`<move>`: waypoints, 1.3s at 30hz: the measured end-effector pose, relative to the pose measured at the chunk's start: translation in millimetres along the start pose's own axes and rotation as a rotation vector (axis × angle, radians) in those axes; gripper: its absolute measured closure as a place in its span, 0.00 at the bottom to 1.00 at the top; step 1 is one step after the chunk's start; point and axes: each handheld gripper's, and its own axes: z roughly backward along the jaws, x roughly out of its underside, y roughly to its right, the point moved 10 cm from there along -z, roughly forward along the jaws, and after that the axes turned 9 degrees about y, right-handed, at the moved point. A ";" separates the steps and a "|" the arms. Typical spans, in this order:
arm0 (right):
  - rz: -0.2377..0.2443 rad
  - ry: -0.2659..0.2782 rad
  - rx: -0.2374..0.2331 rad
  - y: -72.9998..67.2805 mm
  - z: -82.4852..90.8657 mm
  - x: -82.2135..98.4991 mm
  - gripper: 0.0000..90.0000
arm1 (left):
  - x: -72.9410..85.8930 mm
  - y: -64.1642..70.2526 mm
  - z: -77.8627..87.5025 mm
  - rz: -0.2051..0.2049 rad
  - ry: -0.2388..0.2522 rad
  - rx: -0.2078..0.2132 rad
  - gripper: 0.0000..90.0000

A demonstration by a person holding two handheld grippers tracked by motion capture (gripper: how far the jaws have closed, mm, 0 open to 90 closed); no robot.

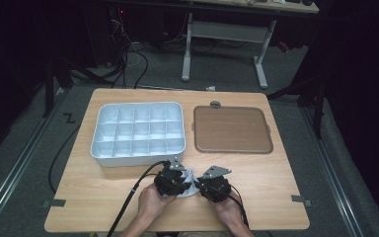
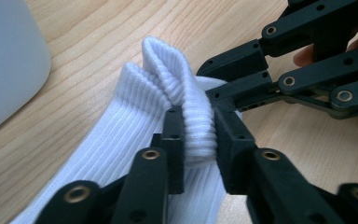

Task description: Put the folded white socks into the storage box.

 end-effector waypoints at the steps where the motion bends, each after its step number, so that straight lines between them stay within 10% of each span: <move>1: 0.001 0.004 -0.001 0.2 0.9 -0.8 0.87 | -2.2 0.9 1.1 0.016 0.007 0.006 0.73; 14: -0.007 0.062 0.018 6.2 19.6 -14.2 0.86 | -26.8 -1.3 32.5 0.013 0.107 -0.007 0.53; 39: 0.065 0.082 -0.058 -27.2 19.6 -31.8 0.80 | 7.9 -46.7 77.4 -0.045 0.138 -0.153 0.48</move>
